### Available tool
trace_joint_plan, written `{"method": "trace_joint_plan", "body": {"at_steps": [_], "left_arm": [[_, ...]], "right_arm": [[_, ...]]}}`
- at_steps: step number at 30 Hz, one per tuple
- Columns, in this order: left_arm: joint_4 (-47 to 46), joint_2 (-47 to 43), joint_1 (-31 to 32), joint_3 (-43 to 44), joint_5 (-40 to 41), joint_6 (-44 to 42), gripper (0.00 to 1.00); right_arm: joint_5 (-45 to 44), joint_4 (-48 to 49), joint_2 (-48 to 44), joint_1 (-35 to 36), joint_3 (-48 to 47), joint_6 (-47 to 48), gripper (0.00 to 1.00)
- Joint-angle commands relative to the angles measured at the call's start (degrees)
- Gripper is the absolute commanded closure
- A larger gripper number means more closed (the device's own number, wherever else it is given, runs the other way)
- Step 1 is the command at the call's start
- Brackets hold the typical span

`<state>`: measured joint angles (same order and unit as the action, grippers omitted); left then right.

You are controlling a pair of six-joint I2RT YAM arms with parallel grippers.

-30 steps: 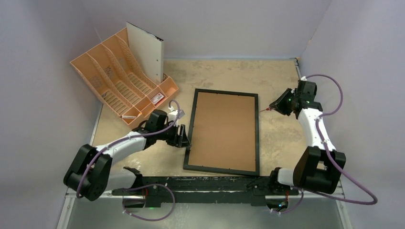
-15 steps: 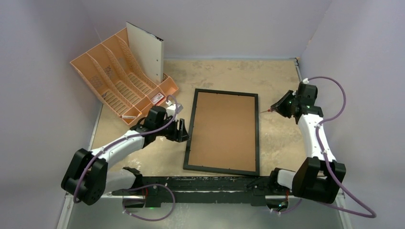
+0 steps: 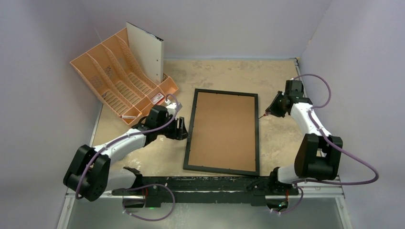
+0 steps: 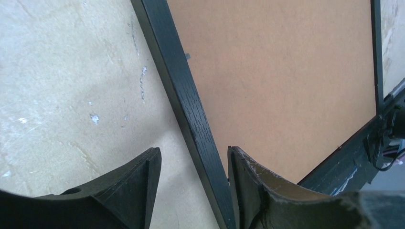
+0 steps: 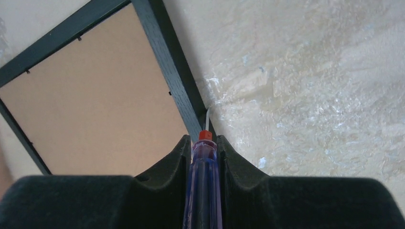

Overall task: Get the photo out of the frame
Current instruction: Adjust the photo frame at the center of the board.

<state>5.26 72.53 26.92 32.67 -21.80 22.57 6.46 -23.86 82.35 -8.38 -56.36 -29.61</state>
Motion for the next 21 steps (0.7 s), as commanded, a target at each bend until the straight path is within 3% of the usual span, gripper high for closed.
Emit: {"method": "trace_joint_plan", "body": {"at_steps": [1,7,15,19,21], "left_arm": [[-0.8,-3.8,0.0,0.4,4.1,1.7,0.45],[1.6,-6.5,-0.1,0.3,5.9,1.4,0.45],[1.7,-10.4,-0.1,0.3,2.2,0.1,0.45],[-1.4,-14.1,-0.1,1.2,-4.4,-2.3,0.45],[-4.0,-15.6,0.0,1.8,-8.9,-3.9,0.45]], "right_arm": [[2.4,0.3,0.1,4.5,-1.5,1.4,1.0],[4.0,1.7,-0.1,5.9,-1.9,1.7,1.0],[-1.5,-2.0,-6.1,5.8,-5.9,3.4,1.0],[11.5,4.3,-12.4,5.9,-3.4,5.7,1.0],[26.5,8.0,-13.9,6.3,-1.0,4.6,1.0]]}}
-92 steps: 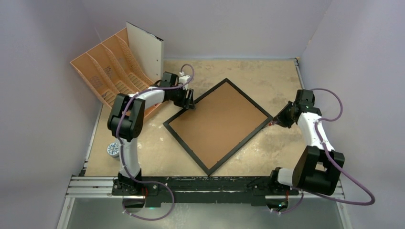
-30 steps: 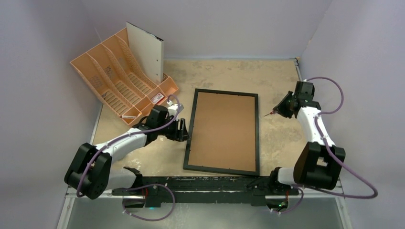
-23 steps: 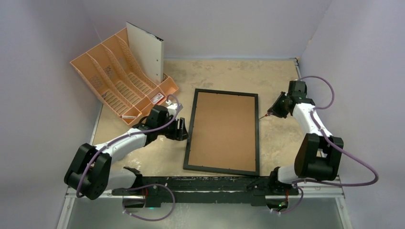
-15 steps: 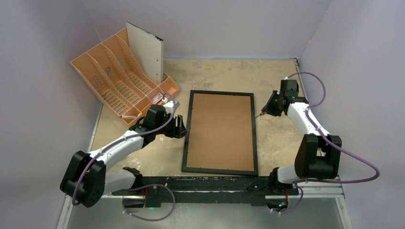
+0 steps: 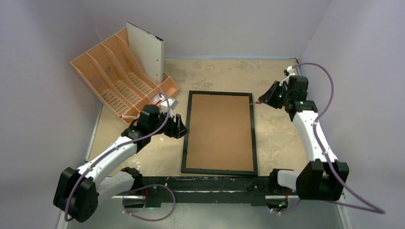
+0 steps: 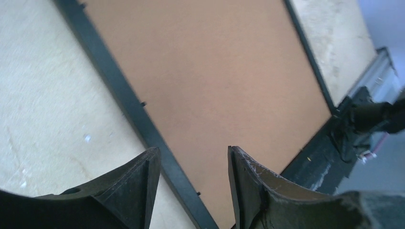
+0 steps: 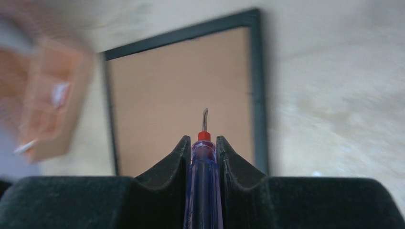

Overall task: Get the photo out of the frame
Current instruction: Adjust the photo frame at the center of the board, then adjust the screwdriver.

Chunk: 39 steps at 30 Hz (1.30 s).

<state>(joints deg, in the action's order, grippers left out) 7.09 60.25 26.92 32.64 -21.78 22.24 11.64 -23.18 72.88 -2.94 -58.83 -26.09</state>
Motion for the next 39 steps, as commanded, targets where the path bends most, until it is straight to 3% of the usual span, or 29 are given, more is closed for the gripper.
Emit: {"method": "trace_joint_plan", "body": {"at_steps": [1,3,9,16,25,29,39], "left_arm": [[-7.8,-3.8,0.0,2.3,-11.0,-4.4,0.44],[-9.2,-4.1,0.1,3.8,-14.2,-6.2,0.44],[-9.5,-2.2,3.4,8.1,-16.6,-12.6,0.42],[-10.3,1.0,10.4,10.0,-16.7,-16.9,0.37],[-9.0,4.5,17.5,11.9,-10.2,-19.4,0.37],[-7.2,6.0,18.2,13.1,-10.6,-20.8,0.46],[0.6,7.6,18.5,14.8,-8.3,-24.9,0.88]], "right_arm": [[28.7,9.1,-4.6,1.4,2.5,0.1,1.0],[34.8,8.9,-4.5,4.8,3.1,0.1,1.0],[42.0,9.6,-4.8,15.5,4.8,2.2,1.0],[43.8,13.4,-4.2,24.1,5.9,2.3,1.0],[42.5,16.7,-2.4,28.7,5.3,-0.1,1.0],[43.0,17.4,-1.9,29.8,5.1,-0.3,1.0],[44.3,20.2,-2.7,30.0,6.8,-2.1,1.0]]}}
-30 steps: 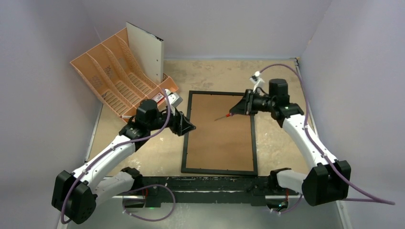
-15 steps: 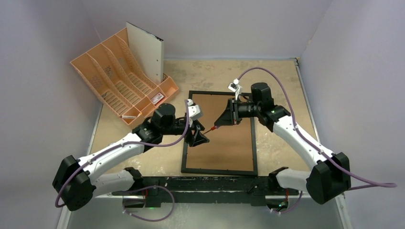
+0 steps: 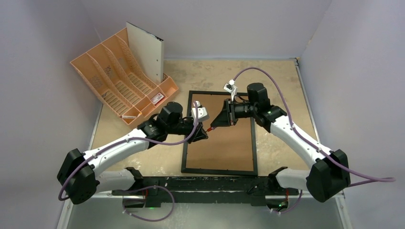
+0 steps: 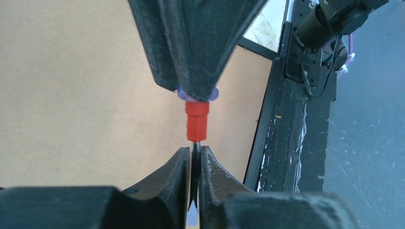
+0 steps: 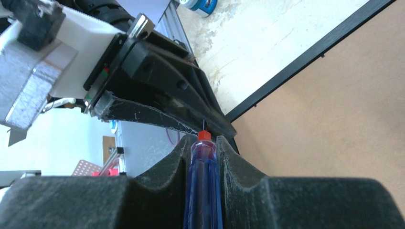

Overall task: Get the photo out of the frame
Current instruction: Adjust the screwdriver.

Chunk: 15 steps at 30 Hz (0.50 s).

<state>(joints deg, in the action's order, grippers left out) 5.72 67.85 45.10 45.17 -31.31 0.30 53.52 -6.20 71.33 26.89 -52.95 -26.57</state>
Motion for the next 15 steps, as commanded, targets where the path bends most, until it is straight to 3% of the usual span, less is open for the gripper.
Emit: {"method": "trace_joint_plan", "body": {"at_steps": [1,2,4,6,7,9,12,15], "left_arm": [[2.0,-0.2,0.3,2.2,1.7,-3.1,0.95],[2.1,-0.3,0.4,2.3,2.7,-3.3,1.0],[2.5,-0.9,0.5,2.2,4.4,-3.9,1.0],[3.3,-1.5,0.6,2.5,5.6,-4.9,1.0],[4.1,-1.6,0.7,3.0,6.4,-5.7,1.0],[6.9,-1.7,1.1,4.4,8.1,-8.4,1.0],[11.5,-1.7,2.1,7.3,10.4,-13.3,1.0],[15.8,-1.5,2.9,9.6,12.0,-17.6,1.0]], "right_arm": [[2.8,2.9,-0.9,0.2,0.9,-1.6,1.0],[3.1,2.7,-0.9,0.2,1.0,-1.6,1.0],[3.2,1.8,-1.2,0.2,1.4,-1.1,0.96],[2.9,0.2,-1.4,0.2,1.5,-0.5,0.79],[2.6,-1.2,-1.5,0.2,1.4,0.1,0.63],[0.8,-3.7,-1.8,0.2,1.1,0.7,0.41],[1.9,-6.7,-1.7,0.1,0.0,0.3,0.28],[1.0,-8.9,-0.4,0.1,-1.4,-0.5,0.24]]}}
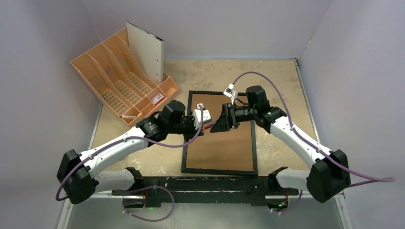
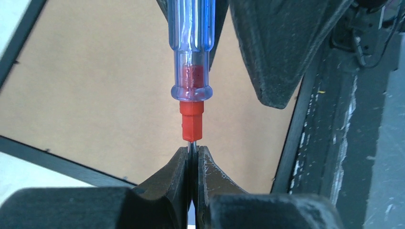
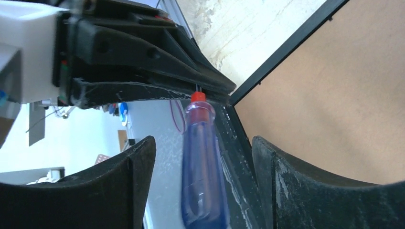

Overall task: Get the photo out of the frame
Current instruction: Adjust the screwdriver.

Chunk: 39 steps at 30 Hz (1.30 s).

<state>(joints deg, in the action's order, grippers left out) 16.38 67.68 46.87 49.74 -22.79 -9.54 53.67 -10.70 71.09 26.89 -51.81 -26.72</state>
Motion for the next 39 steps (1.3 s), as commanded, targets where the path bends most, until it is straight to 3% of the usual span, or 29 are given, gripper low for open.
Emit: {"method": "trace_joint_plan", "body": {"at_steps": [1,9,15,22,26,33,35,38,39], "left_arm": [[6.1,-1.3,1.6,5.6,4.4,-8.7,1.0],[12.0,-0.3,5.2,8.2,11.2,-12.7,1.0],[12.5,-0.6,6.0,8.2,13.6,-13.6,1.0],[12.0,0.2,6.4,8.9,14.0,-13.8,1.0],[12.2,0.6,6.7,9.1,14.3,-14.0,1.0],[12.3,1.0,7.0,8.7,14.9,-14.3,1.0],[11.9,1.3,7.0,8.6,15.3,-13.6,1.0],[11.0,2.1,7.0,8.5,17.7,-9.2,0.65],[9.9,2.1,6.9,7.9,18.6,-7.1,0.59]], "right_arm": [[0.8,-4.8,0.3,0.1,-3.0,-0.3,0.24],[4.4,3.7,2.4,0.1,-3.5,-6.7,0.3],[7.1,1.8,4.5,0.2,-5.6,-5.5,0.56],[8.2,-1.9,6.2,0.3,-6.5,-3.0,0.56],[8.4,-3.4,6.3,0.4,-6.9,-1.6,0.68],[8.2,-2.0,6.2,0.6,-5.6,-2.4,1.0],[7.3,-2.0,5.9,0.9,-5.1,-2.3,1.0],[3.5,-1.9,4.4,1.1,-3.4,-2.2,1.0],[1.4,-1.6,3.8,1.1,-2.5,-2.7,1.0]]}}
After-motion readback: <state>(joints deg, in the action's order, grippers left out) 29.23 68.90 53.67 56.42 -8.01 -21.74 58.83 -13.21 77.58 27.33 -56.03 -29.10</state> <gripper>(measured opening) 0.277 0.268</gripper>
